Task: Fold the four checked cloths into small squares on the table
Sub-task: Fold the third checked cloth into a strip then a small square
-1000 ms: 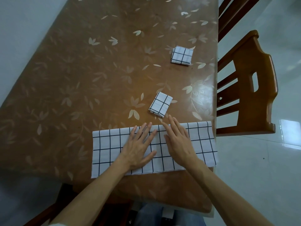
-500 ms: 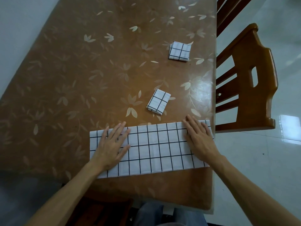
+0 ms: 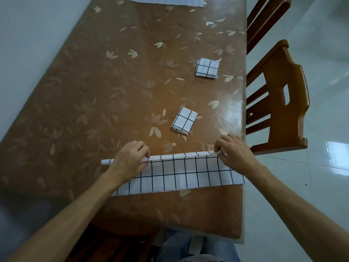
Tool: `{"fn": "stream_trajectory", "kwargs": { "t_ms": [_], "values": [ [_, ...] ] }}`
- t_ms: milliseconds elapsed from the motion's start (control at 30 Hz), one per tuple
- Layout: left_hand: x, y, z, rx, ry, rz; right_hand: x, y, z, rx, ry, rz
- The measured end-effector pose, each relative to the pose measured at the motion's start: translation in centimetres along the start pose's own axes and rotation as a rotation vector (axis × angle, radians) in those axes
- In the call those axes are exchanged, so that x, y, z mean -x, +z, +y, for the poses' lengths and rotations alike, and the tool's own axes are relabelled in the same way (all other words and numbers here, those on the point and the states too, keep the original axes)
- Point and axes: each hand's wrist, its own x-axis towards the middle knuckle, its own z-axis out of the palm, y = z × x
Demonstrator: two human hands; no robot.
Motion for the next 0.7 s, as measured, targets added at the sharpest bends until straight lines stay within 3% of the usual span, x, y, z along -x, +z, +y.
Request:
{"fn": "stream_trajectory", "kwargs": {
  "t_ms": [167, 333, 500, 700],
  "values": [
    [3.8, 1.1, 1.4, -0.108, 0.078, 0.053, 4.3, 0.8, 0.1, 0.000, -0.092, 0.097],
    [6.7, 2.6, 3.3, -0.089, 0.134, 0.021, 8.7, 3.4, -1.2, 0.029, -0.115, -0.055],
    [7.1, 3.0, 3.9, -0.081, 0.029, -0.058, 10.1, 5.5, -0.9, 0.044, -0.048, -0.053],
    [6.9, 3.2, 3.8, -0.132, -0.025, 0.006, 9.6, 5.6, 0.1, 0.078, 0.056, -0.002]
  ]
}}
